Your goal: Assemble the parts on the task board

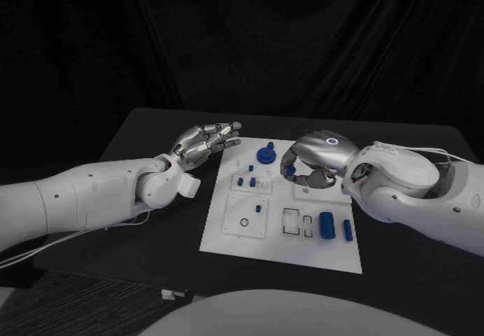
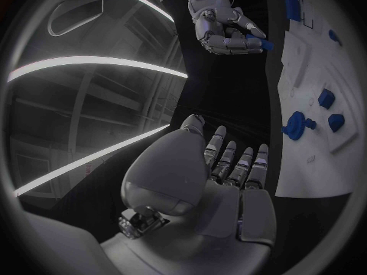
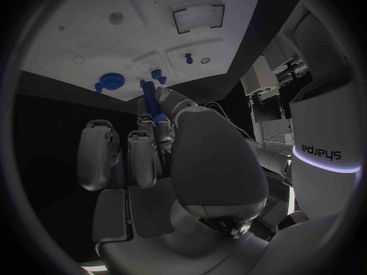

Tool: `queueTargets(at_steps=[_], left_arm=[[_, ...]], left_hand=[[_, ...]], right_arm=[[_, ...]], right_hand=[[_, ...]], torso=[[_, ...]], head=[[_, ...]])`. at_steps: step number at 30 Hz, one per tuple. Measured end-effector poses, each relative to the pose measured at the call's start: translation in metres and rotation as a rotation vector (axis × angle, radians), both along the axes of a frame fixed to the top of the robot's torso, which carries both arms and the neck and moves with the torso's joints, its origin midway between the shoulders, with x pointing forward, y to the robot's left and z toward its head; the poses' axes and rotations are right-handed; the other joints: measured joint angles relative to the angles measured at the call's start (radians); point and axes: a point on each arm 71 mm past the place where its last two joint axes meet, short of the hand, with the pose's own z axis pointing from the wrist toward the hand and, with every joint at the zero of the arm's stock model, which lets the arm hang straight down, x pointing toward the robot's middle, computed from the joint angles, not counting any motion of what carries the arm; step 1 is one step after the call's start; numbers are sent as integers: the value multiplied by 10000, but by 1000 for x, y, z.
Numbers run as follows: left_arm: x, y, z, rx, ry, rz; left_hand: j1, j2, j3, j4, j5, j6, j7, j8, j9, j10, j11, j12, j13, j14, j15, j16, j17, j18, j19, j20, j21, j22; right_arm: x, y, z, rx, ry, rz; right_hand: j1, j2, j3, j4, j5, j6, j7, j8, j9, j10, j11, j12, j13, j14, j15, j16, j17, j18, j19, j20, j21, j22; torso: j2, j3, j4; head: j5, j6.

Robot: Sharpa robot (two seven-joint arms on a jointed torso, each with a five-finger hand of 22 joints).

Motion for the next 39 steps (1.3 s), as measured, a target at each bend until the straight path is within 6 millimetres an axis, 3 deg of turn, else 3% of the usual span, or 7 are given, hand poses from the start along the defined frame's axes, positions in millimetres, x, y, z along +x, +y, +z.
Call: queueTargets(at_steps=[6, 15, 28, 39], left_arm=[[0, -1, 0, -7, 1, -13], [0, -1, 0, -16, 4, -27], [1, -3, -1, -24, 1, -57], [1, -2, -1, -9, 0, -34]], left_hand=[[0, 0, 0, 0, 0, 0, 0, 0, 0, 0, 0, -1, 0, 0, 0, 0, 0, 0, 0, 0, 0, -1], [0, 0, 0, 0, 0, 0, 0, 0, -1, 34, 33, -2, -1, 0, 0, 0, 0, 0, 0, 0, 0, -1], [56, 56, 139, 0, -1, 70, 0, 39, 6, 75, 74, 106, 10, 0, 0, 108, 7, -1, 0, 0, 0, -2], [132, 53, 193, 0, -1, 177, 35, 77, 16, 130, 129, 146, 10, 6, -6, 156, 14, 0, 0, 0, 0, -14]], right_arm=[[-13, 37, 1, -274, -272, 939], [-28, 71, -13, -491, -148, 1758], [-40, 89, -51, -784, 572, 2065], [-44, 90, -65, -846, 873, 2119]], right_hand=[[-66, -10, 36, 18, -87, 0, 0, 0, -11, 4, 3, 22, 4, 0, 0, -1, -26, 1, 0, 0, 66, -1], [-90, 13, 100, -7, -89, 0, 0, -44, -10, 5, 3, 22, 8, 0, 0, -7, -25, 1, 0, 0, 66, -2], [-225, -65, 187, -24, 9, -1, 0, -191, -23, 35, 31, 18, 15, -35, -35, -7, 7, 1, 0, 0, 66, -3], [-270, -110, 271, -52, 8, -1, 0, -233, -32, 35, 31, -26, 21, -35, -35, 30, 29, 1, 0, 0, 66, -4]], torso=[[-1, 0, 0], [0, -3, 3], [2, -5, 9], [2, -4, -4]], head=[[25, 0], [126, 0], [138, 0], [178, 0]])
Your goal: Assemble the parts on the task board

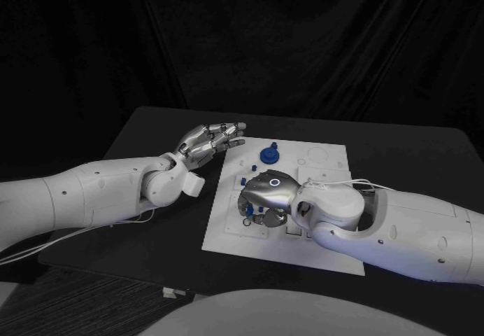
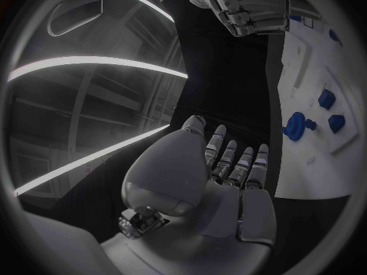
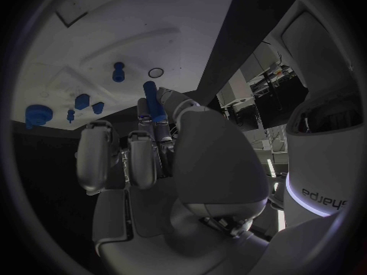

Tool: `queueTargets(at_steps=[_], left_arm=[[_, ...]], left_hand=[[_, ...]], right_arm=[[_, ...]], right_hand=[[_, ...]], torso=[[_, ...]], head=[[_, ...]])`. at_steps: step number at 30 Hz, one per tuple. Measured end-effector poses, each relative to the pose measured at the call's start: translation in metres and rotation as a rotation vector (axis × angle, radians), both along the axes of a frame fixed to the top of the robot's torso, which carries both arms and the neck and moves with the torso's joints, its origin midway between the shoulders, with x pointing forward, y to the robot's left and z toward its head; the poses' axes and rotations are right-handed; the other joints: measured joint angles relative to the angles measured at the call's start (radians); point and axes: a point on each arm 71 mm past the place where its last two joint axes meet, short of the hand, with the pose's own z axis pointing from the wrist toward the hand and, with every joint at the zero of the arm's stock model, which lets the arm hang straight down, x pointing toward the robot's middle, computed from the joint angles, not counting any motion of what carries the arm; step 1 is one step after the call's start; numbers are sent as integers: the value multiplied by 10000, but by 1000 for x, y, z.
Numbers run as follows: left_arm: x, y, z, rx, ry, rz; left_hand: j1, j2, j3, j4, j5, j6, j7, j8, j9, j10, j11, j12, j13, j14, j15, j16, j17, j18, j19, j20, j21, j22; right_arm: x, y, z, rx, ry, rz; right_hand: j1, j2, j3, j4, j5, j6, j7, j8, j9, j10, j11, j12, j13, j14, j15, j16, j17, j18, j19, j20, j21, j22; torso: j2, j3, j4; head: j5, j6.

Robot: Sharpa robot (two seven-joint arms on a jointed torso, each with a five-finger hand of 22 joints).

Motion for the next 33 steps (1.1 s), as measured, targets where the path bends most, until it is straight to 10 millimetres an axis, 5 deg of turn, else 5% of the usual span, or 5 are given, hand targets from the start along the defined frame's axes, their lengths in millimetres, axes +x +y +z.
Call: queueTargets(at_steps=[15, 33], left_arm=[[0, 0, 0, -18, 6, -27], [0, 0, -1, -34, 21, -54]], left_hand=[[0, 0, 27, 28, 0, 1, 1, 0, -1, 51, 51, -1, -1, 48, -48, 67, 10, 1, 0, 0, 0, -52], [0, 0, 68, 69, -40, 22, -20, 39, -3, 51, 51, -2, -3, 84, -84, 67, 8, 0, 0, 0, -39, -63]], right_arm=[[-1, 2, -6, -8, 103, 32], [-2, 6, -13, -18, 196, 24]], right_hand=[[-46, -46, -1, -1, -8, 0, 0, 0, 1, 34, 32, -43, 307, 0, 0, -1, 9, -1, 0, 0, 0, -1], [-68, -68, 25, -28, -17, 0, 0, -39, 2, 35, 32, 7, 361, 0, 0, -1, 6, 0, 0, 0, 0, -2]], torso=[[0, 1, 5], [-2, -2, 6]], head=[[92, 0], [-45, 0]])
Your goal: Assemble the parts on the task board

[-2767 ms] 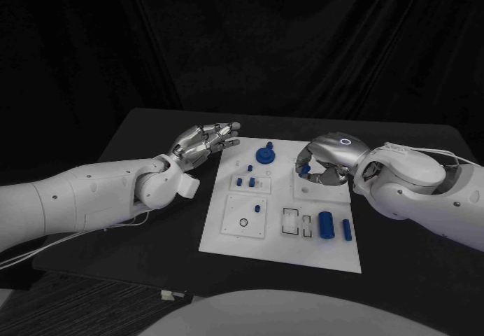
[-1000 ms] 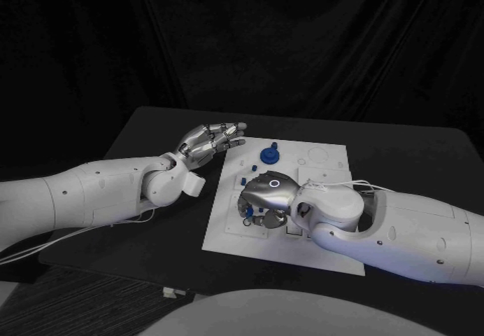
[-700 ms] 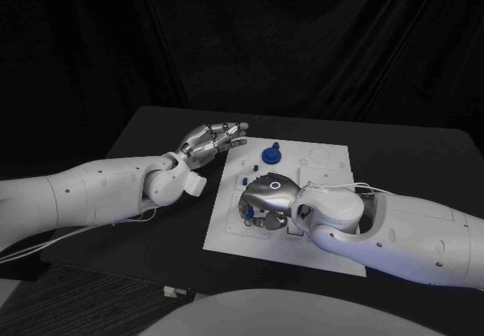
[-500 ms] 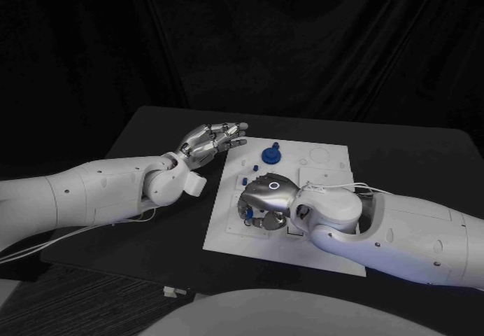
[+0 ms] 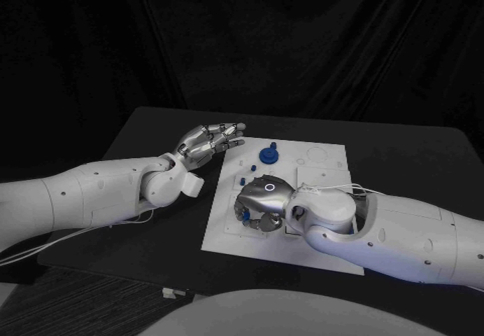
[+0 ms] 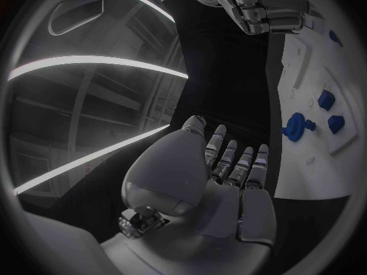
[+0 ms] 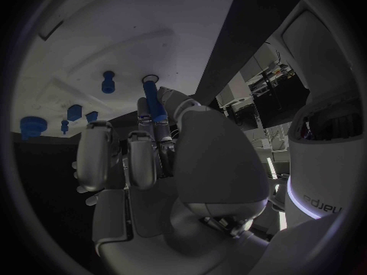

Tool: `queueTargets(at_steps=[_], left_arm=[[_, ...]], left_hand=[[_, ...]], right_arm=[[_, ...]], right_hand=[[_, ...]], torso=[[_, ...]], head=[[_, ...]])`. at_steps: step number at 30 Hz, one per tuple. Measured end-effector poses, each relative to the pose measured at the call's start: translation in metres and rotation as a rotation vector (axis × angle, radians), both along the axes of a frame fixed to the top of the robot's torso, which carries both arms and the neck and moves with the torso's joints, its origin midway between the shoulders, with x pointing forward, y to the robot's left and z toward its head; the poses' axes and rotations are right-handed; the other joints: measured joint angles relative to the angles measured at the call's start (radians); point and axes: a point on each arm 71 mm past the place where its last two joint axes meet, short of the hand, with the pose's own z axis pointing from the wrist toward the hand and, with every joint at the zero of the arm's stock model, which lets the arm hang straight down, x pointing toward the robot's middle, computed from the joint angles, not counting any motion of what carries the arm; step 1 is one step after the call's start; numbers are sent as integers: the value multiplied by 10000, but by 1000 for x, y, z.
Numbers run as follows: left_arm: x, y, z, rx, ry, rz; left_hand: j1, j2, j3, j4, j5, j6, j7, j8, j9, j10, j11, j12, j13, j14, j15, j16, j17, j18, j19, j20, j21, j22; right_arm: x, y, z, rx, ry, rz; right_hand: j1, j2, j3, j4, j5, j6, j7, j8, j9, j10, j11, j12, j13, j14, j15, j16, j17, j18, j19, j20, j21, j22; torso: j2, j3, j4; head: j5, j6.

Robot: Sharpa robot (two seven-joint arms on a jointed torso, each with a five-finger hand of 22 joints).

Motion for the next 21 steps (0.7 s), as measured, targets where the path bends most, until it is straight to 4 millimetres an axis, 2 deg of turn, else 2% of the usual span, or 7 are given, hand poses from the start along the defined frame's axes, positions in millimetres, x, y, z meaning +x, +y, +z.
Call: queueTargets(at_steps=[8, 21], left_arm=[[0, 0, 0, -10, 10, -17], [0, 0, -1, -19, 22, -34]], left_hand=[[0, 0, 28, 28, 0, -1, 1, 0, -1, 0, 0, 0, -1, 0, 0, 0, 0, 0, 0, 0, 0, -12], [0, 0, 27, 28, 0, -1, 1, -1, -2, -1, -1, 0, -1, 0, 0, 0, -2, 0, 0, 0, 0, -11]], right_arm=[[0, 0, -3, -35, 60, -40], [0, 0, -7, -63, 133, -42]], right_hand=[[2, 2, 0, -1, -1, 0, 0, -36, 1, 0, 0, -1, 145, 36, -36, 0, -1, -1, 0, 0, 0, 6], [30, 29, -2, 0, -3, 0, 0, -36, 1, 0, 0, 39, 279, 36, -35, -1, -2, 0, 0, 0, -40, 7]], torso=[[0, -1, 0], [2, 0, -6]], head=[[-39, 0], [-19, 0]])
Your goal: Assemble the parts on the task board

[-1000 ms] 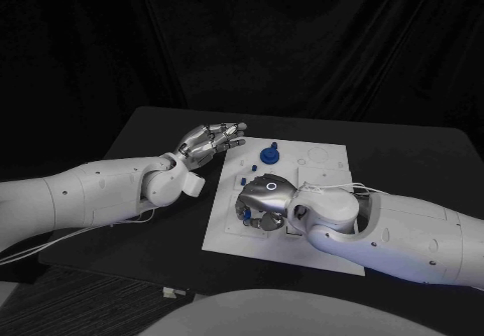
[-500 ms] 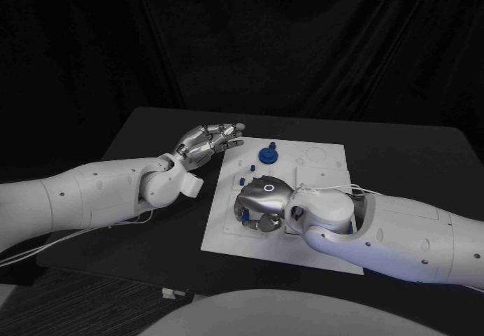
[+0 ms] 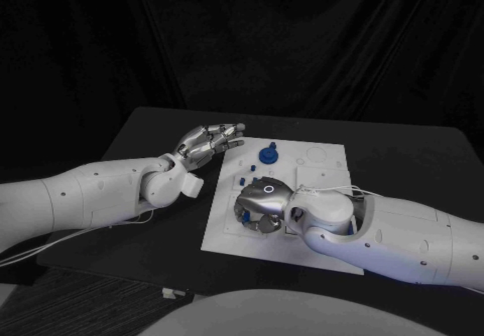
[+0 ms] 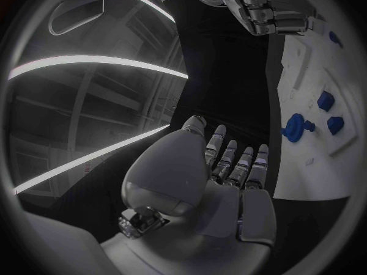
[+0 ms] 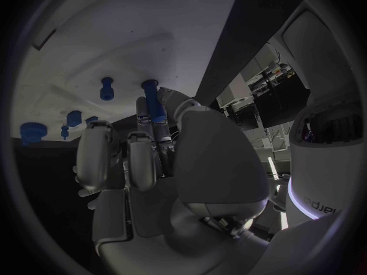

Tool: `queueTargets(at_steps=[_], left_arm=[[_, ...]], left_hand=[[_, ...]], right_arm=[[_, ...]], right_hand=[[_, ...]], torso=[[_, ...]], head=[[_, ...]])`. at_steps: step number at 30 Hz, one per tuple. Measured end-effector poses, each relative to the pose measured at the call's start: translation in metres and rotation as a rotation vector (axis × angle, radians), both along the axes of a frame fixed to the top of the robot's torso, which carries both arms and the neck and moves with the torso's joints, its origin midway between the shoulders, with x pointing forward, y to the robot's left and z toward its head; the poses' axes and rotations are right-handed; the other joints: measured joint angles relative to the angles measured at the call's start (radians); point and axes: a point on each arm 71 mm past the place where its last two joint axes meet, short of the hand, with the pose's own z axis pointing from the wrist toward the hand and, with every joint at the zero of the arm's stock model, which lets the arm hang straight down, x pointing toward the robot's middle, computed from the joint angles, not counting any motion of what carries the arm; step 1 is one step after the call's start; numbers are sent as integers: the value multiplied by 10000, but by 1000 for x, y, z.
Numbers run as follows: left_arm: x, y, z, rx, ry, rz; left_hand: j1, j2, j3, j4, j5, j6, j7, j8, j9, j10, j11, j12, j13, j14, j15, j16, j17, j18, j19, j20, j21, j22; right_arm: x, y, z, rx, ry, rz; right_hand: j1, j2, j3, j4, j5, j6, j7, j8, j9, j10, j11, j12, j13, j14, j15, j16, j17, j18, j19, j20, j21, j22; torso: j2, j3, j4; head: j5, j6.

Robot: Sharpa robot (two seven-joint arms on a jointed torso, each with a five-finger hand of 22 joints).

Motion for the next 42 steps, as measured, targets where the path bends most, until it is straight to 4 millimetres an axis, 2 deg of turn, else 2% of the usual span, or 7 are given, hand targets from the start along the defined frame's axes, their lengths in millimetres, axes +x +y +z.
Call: queueTargets(at_steps=[12, 16, 21, 28, 32, 37, 42], left_arm=[[1, 1, -1, 14, 5, 14], [1, 1, -1, 17, 8, 16], [1, 1, -1, 17, 13, 14], [1, 1, -2, 27, 19, 25], [1, 1, -2, 29, 20, 26], [1, 2, -2, 34, 26, 28], [1, 3, -2, 49, 29, 54]], left_hand=[[0, 0, 0, 0, 0, 0, 0, 0, -1, 0, 0, 0, 0, 0, 0, 47, -1, 0, 0, 0, 0, 1], [0, 0, -1, 0, 0, 0, 0, 0, -1, 0, -1, 0, -1, 0, 0, 47, -1, 0, 0, 0, 0, 1], [0, 0, -1, 0, 0, -1, 0, 0, -2, -1, -1, 0, -1, 0, 0, 47, -2, 0, 0, 0, 0, 1], [0, 0, -1, 0, 0, 0, 0, 0, -2, -1, -1, -1, -1, 0, 1, 47, -2, 0, 0, 0, 0, 1], [0, 0, -1, 0, 0, -1, 1, 0, -3, -1, -1, 0, -1, 0, 0, 47, -2, 0, 0, 0, 0, 1], [0, 0, -1, 0, 0, -1, 1, 0, -3, -1, -1, -1, -1, 36, 37, 46, 7, 0, 0, 0, 0, 2], [0, 0, -1, 0, 0, -1, 1, 0, -3, -1, -1, -1, -1, 36, 37, 46, 6, 0, 0, 0, 0, 23]], right_arm=[[0, -2, -2, -126, 61, -28], [1, -3, -3, -205, 85, -48], [1, -4, -5, -375, 145, -88], [2, -7, -6, -489, 167, -191], [3, -8, -6, -498, 160, -250], [3, -15, -5, -457, 145, -355], [8, -26, 7, -214, -173, -475]], right_hand=[[-1, -1, 48, 15, -190, -4, 4, -160, -29, 0, 0, -2, 2, 0, 0, 0, -75, 0, 0, 0, -114, -2], [-213, 10, 158, 73, -620, -812, 251, -734, -204, -344, -181, -357, 101, -19, 200, -214, -464, -1, -169, 97, -620, -2], [-442, -203, 39, 242, -811, -1762, 375, -1333, -450, -1419, 65, -702, -30, -12, 209, -295, -675, -1, -281, 187, -939, -3], [-421, -182, -958, 394, -1112, -3336, -62, -1658, -925, -3140, 227, -859, -70, -12, 209, -429, -918, 163, -400, 211, -1314, -4], [-7, -97, -1862, 892, -1151, -4325, -490, -1658, -1408, -4039, 322, -975, -467, -12, 280, -471, -1035, 163, -433, 247, -1446, -4], [565, -358, -2549, 2092, -1328, -4266, -655, -1651, -1653, -4455, 379, -915, -889, -12, 280, -471, -1065, 162, -433, 247, -1498, -4], [430, -756, -2996, 2499, -1813, -4502, -794, -1619, -1866, -4648, 363, -890, -1113, -12, 280, -471, -1079, 160, -432, 248, -1555, -5]], torso=[[0, 6, 4], [-4, 6, 4], [-5, 6, 3], [-5, 6, 1], [-5, 6, 0], [-4, 6, 0], [-3, 7, 0]], head=[[-17, 0], [-15, 0], [-13, 0], [-5, 0], [1, 0], [-6, 0], [-16, 0]])
